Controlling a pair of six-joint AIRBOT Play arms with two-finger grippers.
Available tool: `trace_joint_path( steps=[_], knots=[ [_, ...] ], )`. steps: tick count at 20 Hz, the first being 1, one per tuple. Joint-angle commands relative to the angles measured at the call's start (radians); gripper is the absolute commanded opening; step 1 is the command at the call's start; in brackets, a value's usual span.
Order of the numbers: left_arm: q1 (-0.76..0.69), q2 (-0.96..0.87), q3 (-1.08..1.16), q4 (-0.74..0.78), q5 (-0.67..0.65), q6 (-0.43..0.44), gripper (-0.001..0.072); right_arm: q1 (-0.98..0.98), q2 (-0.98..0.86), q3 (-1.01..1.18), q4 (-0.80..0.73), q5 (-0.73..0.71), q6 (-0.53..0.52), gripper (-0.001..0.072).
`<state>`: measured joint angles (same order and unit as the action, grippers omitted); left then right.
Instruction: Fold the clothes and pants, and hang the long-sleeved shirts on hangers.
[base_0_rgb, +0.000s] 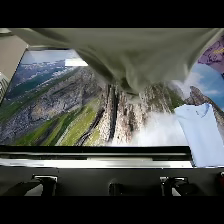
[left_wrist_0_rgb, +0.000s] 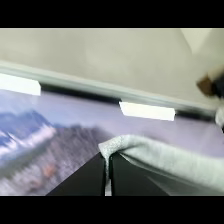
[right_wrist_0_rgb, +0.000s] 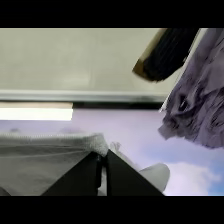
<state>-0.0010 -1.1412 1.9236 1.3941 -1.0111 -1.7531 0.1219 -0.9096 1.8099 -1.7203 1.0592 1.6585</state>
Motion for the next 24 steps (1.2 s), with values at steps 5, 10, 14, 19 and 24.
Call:
trace_joint_path(
  steps=[5,10,14,19,24],
  knots=[
    [0.006,0.306,0.034,0.207,-0.166,-0.066,0.0012,0.0,0.145,0.123,-0.141,0.032,0.002,0.0031],
    [0.006,0.248,-0.01,0.207,-0.177,-0.066,0.0011,0.0,0.001,0.123,-0.109,0.048,0.023,0.0032],
    [0.008,0.056,-0.111,0.208,-0.168,-0.066,0.0011,0.0,-0.287,0.123,-0.029,0.079,0.032,0.0033],
    [0.005,-0.34,-0.174,0.201,-0.034,-0.1,0.0012,0.0,-0.695,0.123,0.117,0.093,0.032,0.0032],
    [0.005,-0.672,-0.174,0.059,0.119,-0.17,0.0014,0.0,-0.905,0.123,0.164,0.087,0.033,0.0032]
  ],
)
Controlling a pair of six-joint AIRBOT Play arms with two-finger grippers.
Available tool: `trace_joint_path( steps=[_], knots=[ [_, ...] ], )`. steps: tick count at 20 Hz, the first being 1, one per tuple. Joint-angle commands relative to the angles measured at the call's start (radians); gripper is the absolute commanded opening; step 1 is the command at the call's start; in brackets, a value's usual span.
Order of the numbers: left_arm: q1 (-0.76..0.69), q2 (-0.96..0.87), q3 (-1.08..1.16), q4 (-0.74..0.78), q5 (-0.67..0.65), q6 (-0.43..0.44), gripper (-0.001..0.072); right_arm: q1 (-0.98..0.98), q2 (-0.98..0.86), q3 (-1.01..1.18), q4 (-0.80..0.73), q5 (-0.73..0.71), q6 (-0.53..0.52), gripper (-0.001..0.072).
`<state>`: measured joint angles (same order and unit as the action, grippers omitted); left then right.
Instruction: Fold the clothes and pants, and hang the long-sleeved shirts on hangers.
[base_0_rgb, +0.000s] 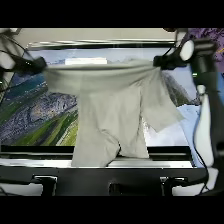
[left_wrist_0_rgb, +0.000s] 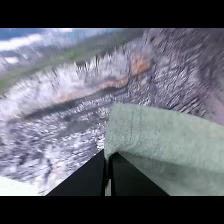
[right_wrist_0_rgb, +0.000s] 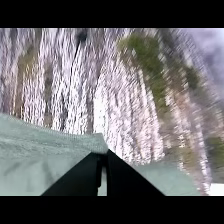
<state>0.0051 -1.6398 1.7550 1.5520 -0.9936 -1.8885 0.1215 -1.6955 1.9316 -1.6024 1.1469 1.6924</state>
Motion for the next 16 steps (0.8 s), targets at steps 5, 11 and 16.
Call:
trace_joint_path(
  steps=[5,11,16],
  knots=[
    [-0.024,-0.282,-0.004,-0.279,0.088,-0.025,0.0031,0.0,-0.15,0.002,0.046,-0.014,0.025,0.0032],
    [0.096,-0.078,0.023,-0.245,-0.312,0.049,0.0618,0.0,-0.117,0.002,0.045,0.085,0.024,0.0032],
    [0.183,0.304,-0.367,-0.221,-0.369,0.094,0.0613,0.0,-0.08,0.002,0.045,0.131,0.024,0.0032]
  ],
)
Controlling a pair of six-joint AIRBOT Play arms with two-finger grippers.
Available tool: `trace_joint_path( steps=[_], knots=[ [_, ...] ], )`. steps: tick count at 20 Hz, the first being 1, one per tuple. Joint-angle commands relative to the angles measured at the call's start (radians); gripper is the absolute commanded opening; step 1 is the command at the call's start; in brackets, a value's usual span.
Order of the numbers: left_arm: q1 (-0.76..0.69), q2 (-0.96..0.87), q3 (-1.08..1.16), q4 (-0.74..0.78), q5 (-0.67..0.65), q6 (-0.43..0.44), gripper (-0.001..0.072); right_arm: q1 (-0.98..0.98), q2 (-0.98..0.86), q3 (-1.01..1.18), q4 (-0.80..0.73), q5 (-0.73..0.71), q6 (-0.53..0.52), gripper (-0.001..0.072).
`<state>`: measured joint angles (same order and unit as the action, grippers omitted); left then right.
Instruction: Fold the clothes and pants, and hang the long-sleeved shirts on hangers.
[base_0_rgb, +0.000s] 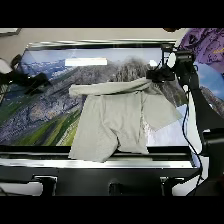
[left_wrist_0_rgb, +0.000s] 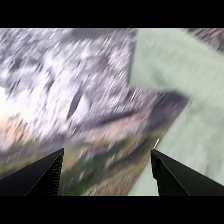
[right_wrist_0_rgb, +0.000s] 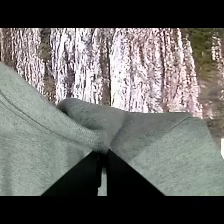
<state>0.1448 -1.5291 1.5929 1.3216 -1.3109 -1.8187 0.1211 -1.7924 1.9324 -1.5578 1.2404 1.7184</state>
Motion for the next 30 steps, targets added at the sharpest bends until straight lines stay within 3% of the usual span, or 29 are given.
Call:
trace_joint_path(
  steps=[1,6,9,12,17,25,26,27,28,30],
  knots=[
    [0.048,0.294,-0.367,0.0,-0.012,0.027,0.0613,0.001,0.018,0.001,0.001,0.052,-0.002,0.0032],
    [0.048,0.674,-1.033,-0.31,0.13,0.214,0.0613,0.001,0.02,0.001,0.002,0.138,-0.005,0.0032],
    [0.045,0.739,-1.223,-0.366,0.172,0.226,0.0613,0.001,0.02,0.001,0.002,0.169,-0.005,0.0032],
    [0.045,0.732,-1.297,-0.402,0.186,0.293,0.0612,0.001,0.02,0.001,0.002,0.201,-0.005,0.0032],
    [0.045,0.711,-1.305,-0.422,0.225,0.329,0.0612,0.002,0.02,0.001,0.01,0.229,-0.005,0.0032],
    [0.018,0.537,-1.305,-0.511,0.281,0.435,0.0591,0.002,0.02,0.001,0.013,0.228,0.005,0.0032],
    [-0.007,0.515,-1.305,-0.511,0.282,0.437,0.0525,0.002,0.02,0.001,0.013,0.228,0.007,0.0032],
    [-0.031,0.501,-1.305,-0.512,0.282,0.452,0.032,0.002,0.02,0.001,0.014,0.228,0.007,0.0032],
    [-0.053,0.494,-1.305,-0.511,0.291,0.459,0.0056,0.002,0.02,0.001,0.013,0.229,0.007,0.0032],
    [-0.054,0.5,-1.287,-0.518,0.34,0.456,0.0014,0.002,0.02,0.001,0.013,0.235,0.007,0.0032]
  ],
)
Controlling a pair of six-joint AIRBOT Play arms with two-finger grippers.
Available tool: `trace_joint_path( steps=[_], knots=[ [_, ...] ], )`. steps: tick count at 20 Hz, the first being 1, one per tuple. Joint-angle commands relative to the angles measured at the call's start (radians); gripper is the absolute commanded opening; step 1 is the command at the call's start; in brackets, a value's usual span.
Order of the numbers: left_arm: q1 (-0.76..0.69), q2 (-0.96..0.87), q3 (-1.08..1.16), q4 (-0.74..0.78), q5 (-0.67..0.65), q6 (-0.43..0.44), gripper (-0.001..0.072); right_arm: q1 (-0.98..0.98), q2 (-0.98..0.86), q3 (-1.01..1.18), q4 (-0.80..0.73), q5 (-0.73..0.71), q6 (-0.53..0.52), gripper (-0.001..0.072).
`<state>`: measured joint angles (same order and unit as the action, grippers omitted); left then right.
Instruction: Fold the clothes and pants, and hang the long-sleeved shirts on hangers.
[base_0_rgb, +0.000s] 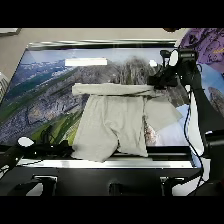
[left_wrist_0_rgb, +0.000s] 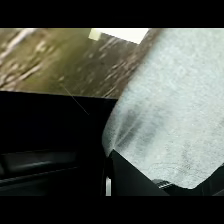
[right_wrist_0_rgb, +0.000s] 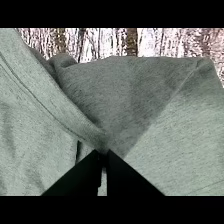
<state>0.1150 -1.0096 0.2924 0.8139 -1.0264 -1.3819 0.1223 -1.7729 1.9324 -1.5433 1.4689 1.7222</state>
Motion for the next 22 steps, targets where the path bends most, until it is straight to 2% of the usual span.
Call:
trace_joint_path(
  steps=[1,4,7,11,15,17,20,21,22],
  knots=[
    [-0.012,-0.02,0.046,-0.01,0.083,0.006,0.0014,0.001,0.001,0.001,-0.003,0.01,0.003,0.0032],
    [0.048,-0.027,0.249,0.008,0.2,-0.06,0.0011,0.001,0.001,0.001,-0.013,0.036,0.003,0.0032],
    [0.087,-0.067,0.528,0.131,0.357,-0.209,0.001,0.0,0.001,0.001,-0.013,0.048,0.002,0.0032],
    [0.089,-0.239,0.845,0.156,0.448,-0.22,0.001,0.001,0.001,0.001,-0.012,0.048,0.002,0.0032],
    [0.089,-0.406,1.022,0.156,0.565,-0.235,0.001,0.001,0.001,0.001,-0.011,0.048,0.003,0.0032],
    [0.089,-0.494,1.068,0.156,0.541,-0.286,0.0011,0.001,0.001,0.001,-0.009,0.047,0.003,0.0032],
    [0.074,-0.6,1.077,0.156,0.4,-0.306,0.002,0.001,0.001,0.001,-0.009,0.038,0.003,0.0032],
    [0.071,-0.62,1.077,0.156,0.347,-0.304,0.0103,0.001,0.001,0.001,-0.009,0.035,0.003,0.0032],
    [0.076,-0.622,1.076,0.159,0.305,-0.303,0.0281,0.001,0.001,0.001,-0.009,0.037,0.002,0.0032]
  ],
)
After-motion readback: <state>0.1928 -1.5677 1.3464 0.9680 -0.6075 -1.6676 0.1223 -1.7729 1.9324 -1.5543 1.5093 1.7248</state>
